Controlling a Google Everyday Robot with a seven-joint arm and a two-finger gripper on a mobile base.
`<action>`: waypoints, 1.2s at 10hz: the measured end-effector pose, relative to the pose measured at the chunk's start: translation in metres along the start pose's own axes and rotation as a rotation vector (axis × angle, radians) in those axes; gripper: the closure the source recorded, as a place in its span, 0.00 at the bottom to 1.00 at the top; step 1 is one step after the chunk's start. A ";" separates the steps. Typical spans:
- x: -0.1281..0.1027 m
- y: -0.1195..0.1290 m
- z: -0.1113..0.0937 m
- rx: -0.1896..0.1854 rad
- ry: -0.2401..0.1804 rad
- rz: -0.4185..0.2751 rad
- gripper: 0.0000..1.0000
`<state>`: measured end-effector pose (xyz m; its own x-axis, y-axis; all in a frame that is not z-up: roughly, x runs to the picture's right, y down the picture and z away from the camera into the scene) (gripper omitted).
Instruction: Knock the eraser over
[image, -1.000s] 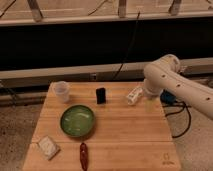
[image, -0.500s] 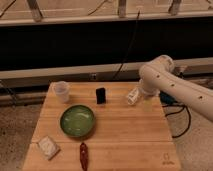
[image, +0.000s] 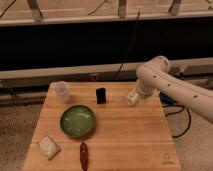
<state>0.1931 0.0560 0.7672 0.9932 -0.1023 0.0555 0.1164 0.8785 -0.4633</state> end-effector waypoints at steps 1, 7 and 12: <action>-0.001 -0.002 0.002 0.002 -0.002 -0.003 0.72; -0.019 -0.018 0.017 0.014 -0.026 -0.015 0.99; -0.055 -0.041 0.032 0.031 -0.043 -0.045 0.99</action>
<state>0.1337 0.0407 0.8116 0.9859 -0.1228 0.1138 0.1604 0.8876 -0.4319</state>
